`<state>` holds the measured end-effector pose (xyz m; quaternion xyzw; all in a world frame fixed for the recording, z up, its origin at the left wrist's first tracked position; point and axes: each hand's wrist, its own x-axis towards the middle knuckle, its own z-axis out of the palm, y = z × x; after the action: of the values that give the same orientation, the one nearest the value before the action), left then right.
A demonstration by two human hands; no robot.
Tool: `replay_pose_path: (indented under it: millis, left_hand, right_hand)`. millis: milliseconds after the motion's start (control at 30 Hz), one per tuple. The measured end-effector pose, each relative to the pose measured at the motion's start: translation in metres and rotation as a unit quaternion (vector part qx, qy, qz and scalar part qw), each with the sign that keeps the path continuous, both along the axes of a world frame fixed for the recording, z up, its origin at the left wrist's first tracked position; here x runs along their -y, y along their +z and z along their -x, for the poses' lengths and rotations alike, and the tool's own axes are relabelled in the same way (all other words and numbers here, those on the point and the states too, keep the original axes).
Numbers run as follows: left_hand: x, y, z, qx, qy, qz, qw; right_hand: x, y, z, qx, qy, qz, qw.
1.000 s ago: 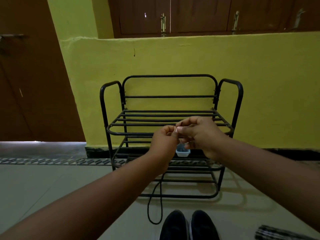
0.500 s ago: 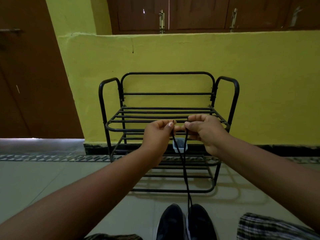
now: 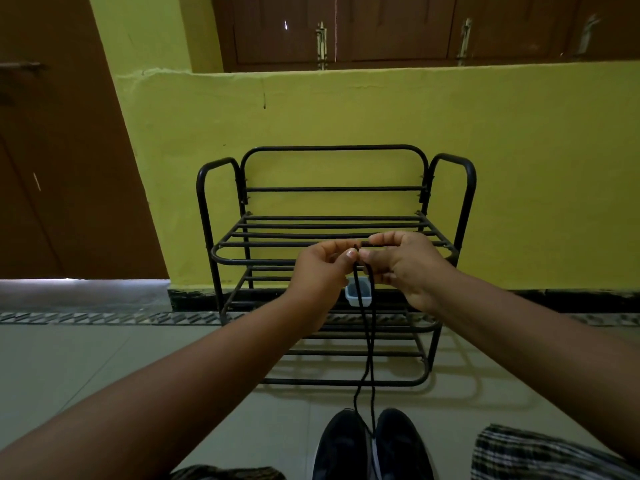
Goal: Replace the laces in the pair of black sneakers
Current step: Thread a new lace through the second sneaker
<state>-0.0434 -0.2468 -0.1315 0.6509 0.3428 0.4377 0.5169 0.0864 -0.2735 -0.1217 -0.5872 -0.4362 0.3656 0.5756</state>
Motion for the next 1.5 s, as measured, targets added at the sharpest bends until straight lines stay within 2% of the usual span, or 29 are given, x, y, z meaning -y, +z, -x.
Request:
replay_pose_path:
  millis: [100, 367, 567, 867, 1000, 1133, 1200, 1300, 1400, 1500]
  left_hand:
    - [0.001, 0.0, 0.001, -0.007, -0.014, 0.0, 1.0]
    - [-0.001, 0.002, 0.004, -0.022, -0.018, -0.009, 1.0]
    - [0.0, 0.004, 0.005, 0.014, 0.013, 0.008, 1.0]
    - [-0.004, 0.006, 0.007, 0.046, 0.048, 0.086, 0.994]
    - [-0.003, 0.01, 0.005, 0.199, 0.017, 0.203, 0.959]
    - [-0.009, 0.005, 0.01, 0.266, 0.041, 0.231, 0.935]
    - [-0.015, 0.001, 0.017, 0.256, 0.05, 0.225, 0.939]
    - [-0.025, -0.006, 0.033, 0.195, 0.071, 0.203, 0.957]
    - [-0.037, -0.017, 0.05, 0.134, 0.11, 0.181, 0.968]
    - [-0.041, -0.023, 0.061, 0.11, 0.154, 0.168, 0.967]
  right_hand:
    - [0.0, -0.001, -0.001, -0.01, -0.001, 0.008, 1.0]
    - [0.006, 0.002, -0.002, 0.03, 0.04, -0.009, 0.999]
    - [0.007, -0.002, 0.005, 0.042, 0.145, 0.063, 0.987]
    - [0.011, -0.005, 0.009, 0.018, 0.201, 0.103, 0.974]
    - [0.008, -0.005, 0.008, 0.036, 0.204, 0.103, 0.973]
    - [0.012, -0.007, -0.005, 0.151, 0.218, 0.109, 0.958]
    - [0.017, -0.01, -0.014, 0.213, 0.223, 0.128, 0.943]
    - [0.022, -0.016, -0.032, 0.276, 0.209, 0.156, 0.925]
    - [0.028, -0.02, -0.054, 0.307, 0.168, 0.187, 0.918]
    - [0.033, -0.023, -0.069, 0.315, 0.13, 0.208, 0.917]
